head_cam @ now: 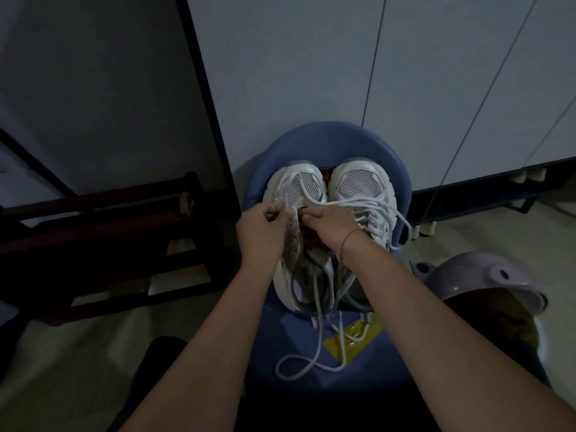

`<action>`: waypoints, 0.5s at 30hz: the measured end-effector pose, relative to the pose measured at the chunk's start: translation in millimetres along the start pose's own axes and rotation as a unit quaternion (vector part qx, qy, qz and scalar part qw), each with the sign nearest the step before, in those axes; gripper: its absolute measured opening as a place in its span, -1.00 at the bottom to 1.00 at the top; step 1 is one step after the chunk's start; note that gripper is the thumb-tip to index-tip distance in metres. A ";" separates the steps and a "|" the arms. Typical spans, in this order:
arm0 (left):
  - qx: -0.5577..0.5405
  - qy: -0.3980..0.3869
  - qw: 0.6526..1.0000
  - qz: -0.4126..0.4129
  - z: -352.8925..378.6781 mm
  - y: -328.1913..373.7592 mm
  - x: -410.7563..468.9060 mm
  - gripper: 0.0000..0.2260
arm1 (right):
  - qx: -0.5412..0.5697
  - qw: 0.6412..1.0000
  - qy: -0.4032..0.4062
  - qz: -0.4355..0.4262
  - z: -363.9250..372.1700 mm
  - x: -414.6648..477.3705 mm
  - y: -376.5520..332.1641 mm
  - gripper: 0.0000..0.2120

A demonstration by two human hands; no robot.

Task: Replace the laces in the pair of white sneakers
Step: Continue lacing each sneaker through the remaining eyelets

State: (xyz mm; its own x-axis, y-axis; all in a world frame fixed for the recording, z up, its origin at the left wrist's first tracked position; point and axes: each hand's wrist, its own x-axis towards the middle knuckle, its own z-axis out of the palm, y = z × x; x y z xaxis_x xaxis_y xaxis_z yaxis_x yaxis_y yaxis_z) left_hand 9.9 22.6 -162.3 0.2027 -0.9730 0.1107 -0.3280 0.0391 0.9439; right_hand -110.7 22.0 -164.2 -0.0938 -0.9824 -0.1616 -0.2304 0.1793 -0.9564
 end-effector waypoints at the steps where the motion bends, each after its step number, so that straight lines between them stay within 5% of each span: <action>1: -0.001 -0.011 1.000 -0.008 -0.6 0.2 -0.8 -0.92 | 0.007 1.000 -0.006 0.002 -0.4 -0.3 -0.2 -0.75; 11: -0.042 -0.192 0.980 -0.031 -10.7 0.8 -9.0 -0.48 | 0.150 0.987 -0.043 0.046 -5.8 -2.8 -4.0 -0.91; 15: -0.043 -0.206 0.977 -0.032 -17.3 -1.5 -5.5 -0.56 | 0.153 0.987 -0.043 0.040 -5.7 -2.9 -5.9 -0.93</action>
State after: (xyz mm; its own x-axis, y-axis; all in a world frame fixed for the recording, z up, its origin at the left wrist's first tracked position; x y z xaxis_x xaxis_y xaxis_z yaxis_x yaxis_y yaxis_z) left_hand 25.2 31.8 -159.0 -0.1737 -0.9825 -0.0676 -0.2449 -0.0234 0.9693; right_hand -114.6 24.2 -156.7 -0.0138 -0.9691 -0.2464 0.0779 0.2446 -0.9665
